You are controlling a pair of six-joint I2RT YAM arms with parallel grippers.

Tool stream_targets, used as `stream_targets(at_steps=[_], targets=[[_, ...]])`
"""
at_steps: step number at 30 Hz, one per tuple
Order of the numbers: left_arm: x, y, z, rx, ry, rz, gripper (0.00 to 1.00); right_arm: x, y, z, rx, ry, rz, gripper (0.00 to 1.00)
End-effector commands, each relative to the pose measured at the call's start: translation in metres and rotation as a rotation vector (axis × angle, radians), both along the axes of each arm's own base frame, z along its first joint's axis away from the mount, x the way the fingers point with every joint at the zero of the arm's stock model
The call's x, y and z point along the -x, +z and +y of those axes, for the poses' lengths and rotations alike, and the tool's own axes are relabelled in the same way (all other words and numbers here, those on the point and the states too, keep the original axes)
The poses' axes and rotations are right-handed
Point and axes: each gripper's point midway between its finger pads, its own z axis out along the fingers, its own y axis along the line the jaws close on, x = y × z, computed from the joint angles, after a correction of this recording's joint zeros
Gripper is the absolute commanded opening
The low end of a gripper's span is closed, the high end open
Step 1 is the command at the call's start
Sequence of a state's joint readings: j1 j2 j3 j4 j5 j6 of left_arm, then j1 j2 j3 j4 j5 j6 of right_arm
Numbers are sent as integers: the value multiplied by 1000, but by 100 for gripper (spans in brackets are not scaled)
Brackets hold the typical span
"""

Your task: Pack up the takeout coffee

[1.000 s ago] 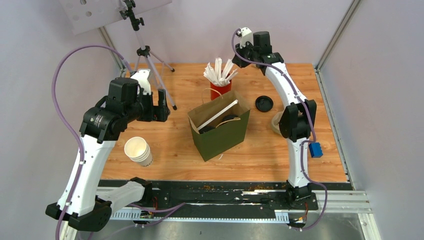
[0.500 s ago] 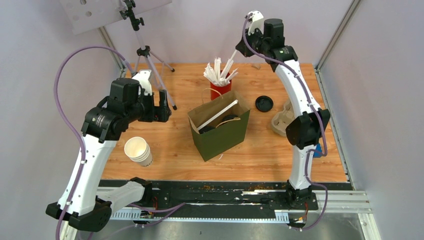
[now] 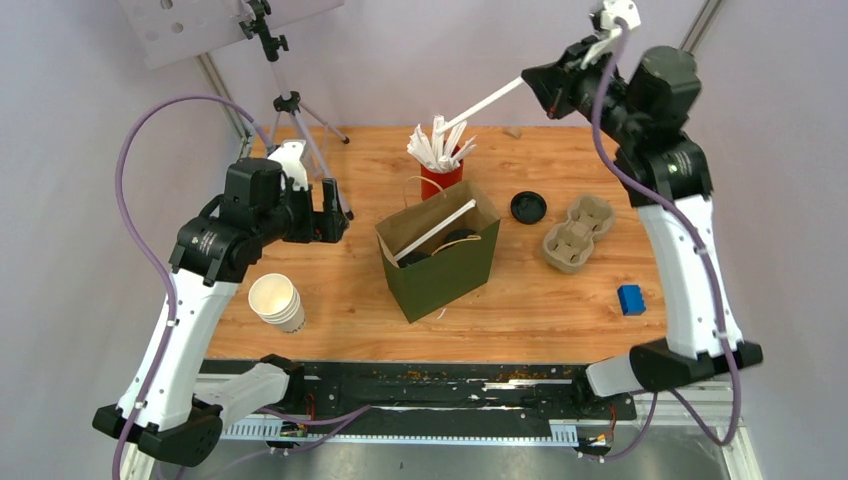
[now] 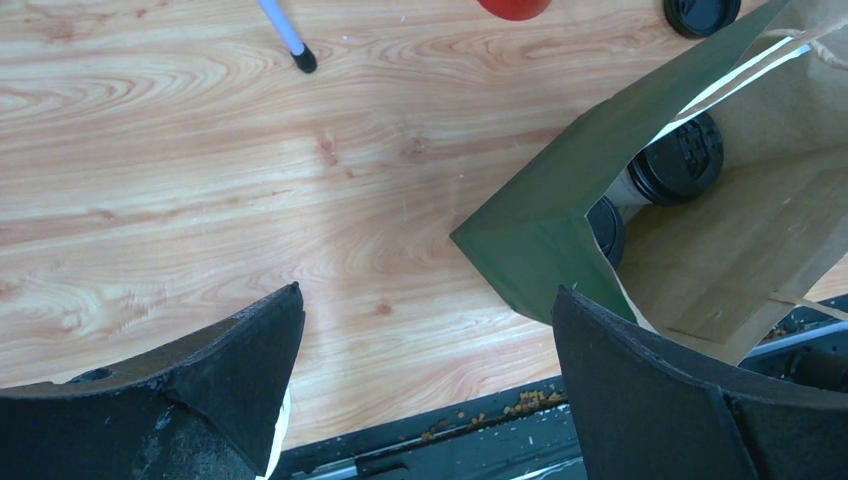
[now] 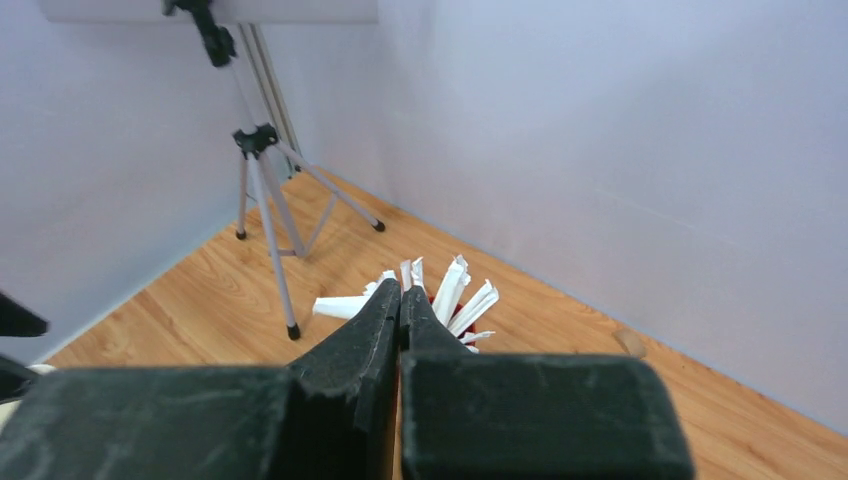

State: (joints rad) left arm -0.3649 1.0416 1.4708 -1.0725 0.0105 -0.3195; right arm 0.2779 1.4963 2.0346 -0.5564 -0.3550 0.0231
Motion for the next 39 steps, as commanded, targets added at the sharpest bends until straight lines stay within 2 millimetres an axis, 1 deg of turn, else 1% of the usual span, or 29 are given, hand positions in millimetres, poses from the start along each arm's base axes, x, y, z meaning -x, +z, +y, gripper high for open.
stream_targets(at_steps=[1, 4, 7, 8, 10, 11, 13, 16, 18, 24, 28, 31, 34, 36, 39], targets=[[-8, 15, -6, 53, -2, -62, 100, 41, 24, 2, -108, 66, -46, 0], [-10, 18, -4, 50, 14, -78, 100, 79, 34, 12, -157, 192, -66, 0], [-10, 21, -2, 51, 25, -91, 100, 103, 32, 23, -189, 302, -34, 0], [-10, 22, -2, 51, 25, -92, 100, 113, 29, 28, -191, 358, -19, 0], [-9, 25, -1, 55, 26, -100, 100, 128, 15, 37, -181, 455, 20, 0], [-10, 26, 3, 45, 48, -110, 100, 131, 5, 39, -180, 477, 49, 0], [-11, 29, 4, 41, 53, -121, 100, 134, -10, 40, -187, 488, 96, 0], [-10, 33, 8, 32, 64, -129, 100, 131, -23, 41, -207, 484, 129, 0], [-9, 34, 9, 32, 67, -132, 100, 125, -35, 43, -199, 484, 155, 0], [-6, 35, 8, 50, 74, -133, 100, 100, -85, 47, -134, 459, 276, 0], [-5, 33, 9, 53, 80, -133, 100, 87, -111, 53, -146, 457, 325, 0], [-5, 30, 7, 70, 86, -124, 100, 76, -146, 58, -141, 453, 376, 3], [-7, 28, 4, 92, 85, -121, 100, 66, -168, 63, -148, 432, 433, 3], [-7, 27, 3, 94, 83, -118, 100, 62, -181, 69, -146, 429, 478, 6], [-9, 26, 3, 87, 84, -114, 100, 55, -190, 68, -116, 392, 535, 19]])
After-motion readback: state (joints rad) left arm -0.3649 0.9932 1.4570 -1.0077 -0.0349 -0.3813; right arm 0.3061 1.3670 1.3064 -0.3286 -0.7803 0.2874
